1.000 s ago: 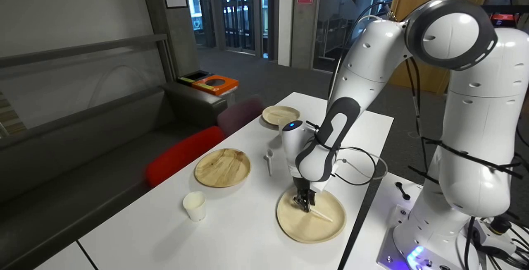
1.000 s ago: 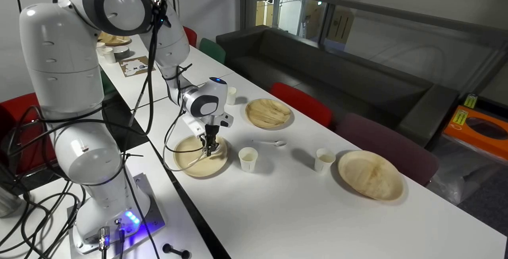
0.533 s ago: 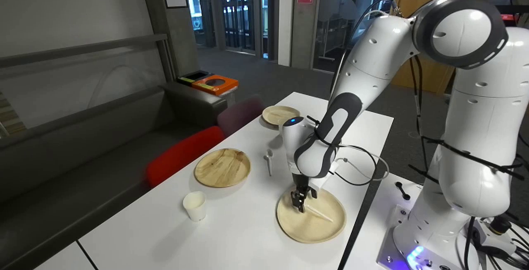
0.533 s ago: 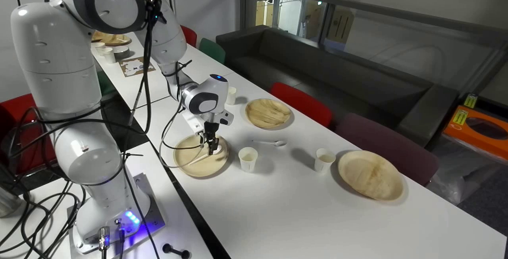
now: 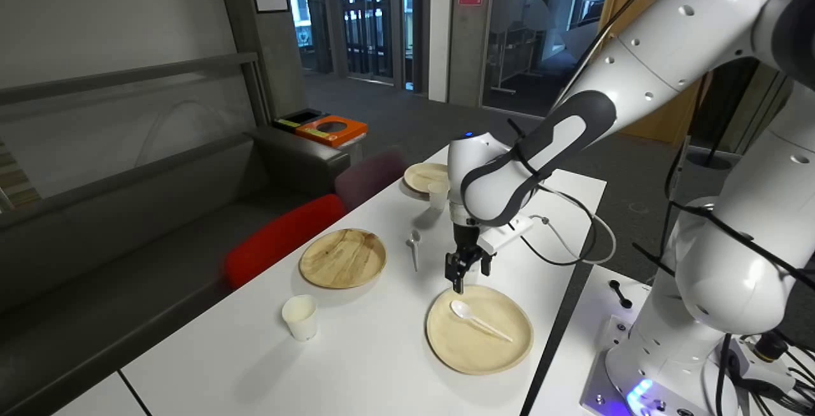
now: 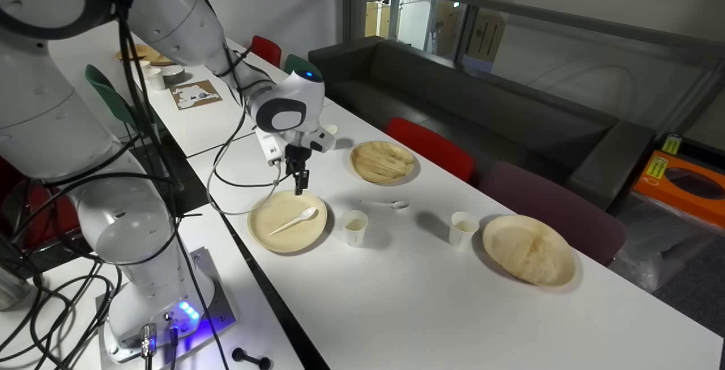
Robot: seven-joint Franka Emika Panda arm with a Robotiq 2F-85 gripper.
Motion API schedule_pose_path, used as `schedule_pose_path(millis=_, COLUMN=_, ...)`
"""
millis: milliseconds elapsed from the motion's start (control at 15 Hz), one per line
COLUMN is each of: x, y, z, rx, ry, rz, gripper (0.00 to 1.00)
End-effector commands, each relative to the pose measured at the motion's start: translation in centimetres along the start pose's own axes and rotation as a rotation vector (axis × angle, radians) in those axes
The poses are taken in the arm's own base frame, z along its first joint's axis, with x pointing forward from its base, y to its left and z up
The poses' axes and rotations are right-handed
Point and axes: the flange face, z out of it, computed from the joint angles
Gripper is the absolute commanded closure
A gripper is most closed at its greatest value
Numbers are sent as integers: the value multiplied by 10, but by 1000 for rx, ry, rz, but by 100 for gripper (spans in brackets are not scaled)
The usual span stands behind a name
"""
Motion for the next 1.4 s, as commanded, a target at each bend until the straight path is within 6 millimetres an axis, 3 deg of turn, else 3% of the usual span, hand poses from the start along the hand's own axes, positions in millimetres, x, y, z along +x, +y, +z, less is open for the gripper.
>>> schedule_pose_path(millis=0, x=0, y=4, z=-56, rx=39, ry=69, rz=86, gripper=0)
schedule_pose_path(millis=267, x=31, y=-6, z=-102, rx=25, ry=150, rz=161, gripper=0)
schedule_pose_path(millis=333, x=18, y=-4, z=-81, rx=48, ry=146, rz=127, gripper=0)
schedule_pose_path(millis=533, x=28, y=-6, z=-97, rx=47, ry=161, rz=144, gripper=0)
schedule_pose_path(millis=933, x=34, y=-5, z=-96, rx=39, ry=170, rz=150, gripper=0)
schedule_pose_path(millis=1333, x=99, y=20, z=-135, rx=56, ry=250, rz=283, gripper=0)
